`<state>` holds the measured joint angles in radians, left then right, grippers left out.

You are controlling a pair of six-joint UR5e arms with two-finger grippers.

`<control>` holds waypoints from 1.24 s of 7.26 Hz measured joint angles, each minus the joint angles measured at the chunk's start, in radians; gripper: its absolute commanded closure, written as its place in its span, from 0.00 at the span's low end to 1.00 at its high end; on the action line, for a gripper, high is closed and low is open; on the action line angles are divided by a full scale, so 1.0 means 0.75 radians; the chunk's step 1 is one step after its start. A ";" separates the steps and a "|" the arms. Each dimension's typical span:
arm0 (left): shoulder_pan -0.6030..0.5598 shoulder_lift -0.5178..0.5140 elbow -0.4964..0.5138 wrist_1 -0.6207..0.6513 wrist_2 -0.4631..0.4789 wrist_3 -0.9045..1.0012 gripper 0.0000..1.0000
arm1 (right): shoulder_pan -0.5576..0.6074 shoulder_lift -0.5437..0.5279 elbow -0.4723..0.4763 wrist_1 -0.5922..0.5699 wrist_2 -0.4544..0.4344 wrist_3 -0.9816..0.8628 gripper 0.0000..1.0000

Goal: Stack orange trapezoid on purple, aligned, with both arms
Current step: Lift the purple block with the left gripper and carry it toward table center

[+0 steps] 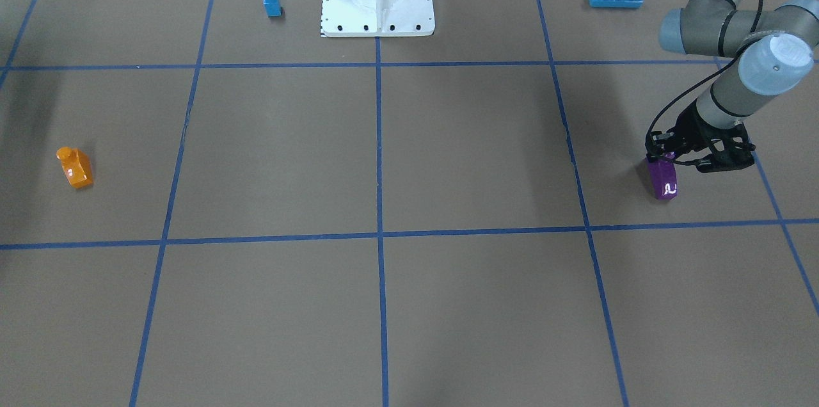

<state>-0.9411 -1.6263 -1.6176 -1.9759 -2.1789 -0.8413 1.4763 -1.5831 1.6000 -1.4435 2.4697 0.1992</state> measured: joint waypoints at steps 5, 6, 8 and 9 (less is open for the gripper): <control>0.000 -0.188 -0.195 0.308 -0.012 -0.009 1.00 | -0.001 0.000 0.003 0.002 0.000 0.002 0.00; 0.022 -0.292 -0.260 0.450 -0.009 -0.036 1.00 | -0.001 0.001 0.005 0.003 0.000 0.003 0.00; 0.188 -0.490 -0.322 0.608 0.035 -0.219 1.00 | -0.001 0.002 0.012 0.004 0.001 0.005 0.00; 0.291 -0.592 -0.298 0.640 0.104 -0.309 1.00 | -0.001 0.002 0.014 0.004 0.002 0.006 0.00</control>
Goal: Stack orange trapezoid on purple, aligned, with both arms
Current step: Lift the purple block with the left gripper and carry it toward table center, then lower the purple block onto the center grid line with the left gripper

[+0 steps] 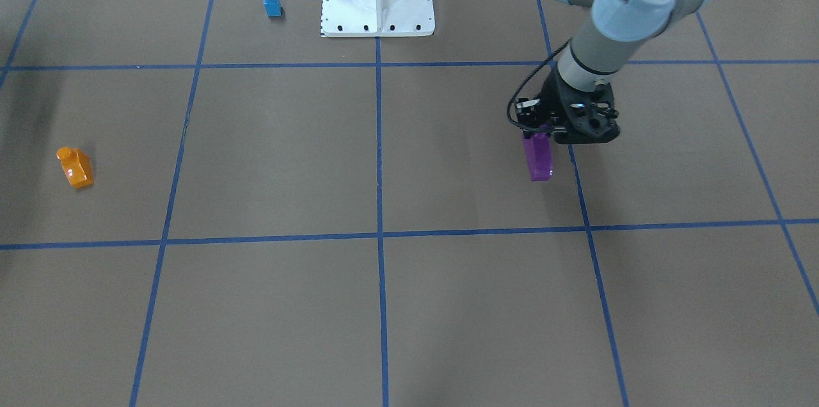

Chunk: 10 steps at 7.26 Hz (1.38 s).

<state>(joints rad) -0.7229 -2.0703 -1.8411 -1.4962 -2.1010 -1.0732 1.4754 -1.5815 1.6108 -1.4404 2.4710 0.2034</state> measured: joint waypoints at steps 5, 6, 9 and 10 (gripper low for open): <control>0.234 -0.621 0.620 -0.026 0.197 -0.208 1.00 | -0.007 0.003 0.006 0.001 0.001 -0.001 0.00; 0.239 -0.654 0.694 -0.079 0.202 -0.203 1.00 | -0.009 0.002 0.010 0.000 0.004 -0.001 0.00; 0.242 -0.692 0.776 -0.106 0.205 -0.123 1.00 | -0.017 0.002 0.012 0.000 0.012 -0.001 0.00; 0.243 -0.699 0.794 -0.108 0.204 -0.101 1.00 | -0.020 0.002 0.012 0.000 0.012 -0.001 0.00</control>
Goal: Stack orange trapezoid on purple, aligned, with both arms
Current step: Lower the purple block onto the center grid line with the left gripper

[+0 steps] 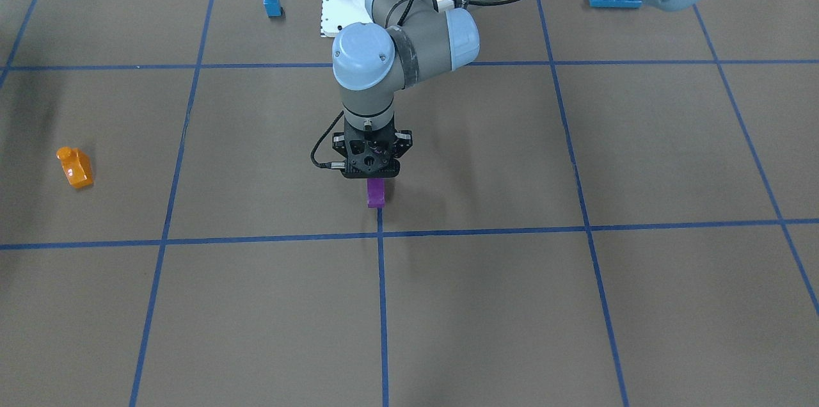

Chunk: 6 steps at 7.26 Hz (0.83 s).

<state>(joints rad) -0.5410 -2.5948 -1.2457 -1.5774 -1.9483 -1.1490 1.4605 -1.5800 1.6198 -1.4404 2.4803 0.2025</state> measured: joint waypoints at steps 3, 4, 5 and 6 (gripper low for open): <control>0.011 -0.003 0.029 -0.014 0.000 0.006 1.00 | -0.002 0.000 0.000 0.000 0.000 0.001 0.00; 0.015 -0.003 0.032 -0.015 -0.001 0.006 1.00 | -0.002 0.000 0.000 0.000 0.000 0.000 0.00; 0.017 -0.003 0.033 -0.016 -0.002 0.005 1.00 | -0.002 0.000 0.000 0.000 0.000 0.000 0.00; 0.019 -0.001 0.034 -0.016 -0.002 0.004 1.00 | -0.003 0.000 0.000 0.000 0.000 0.000 0.00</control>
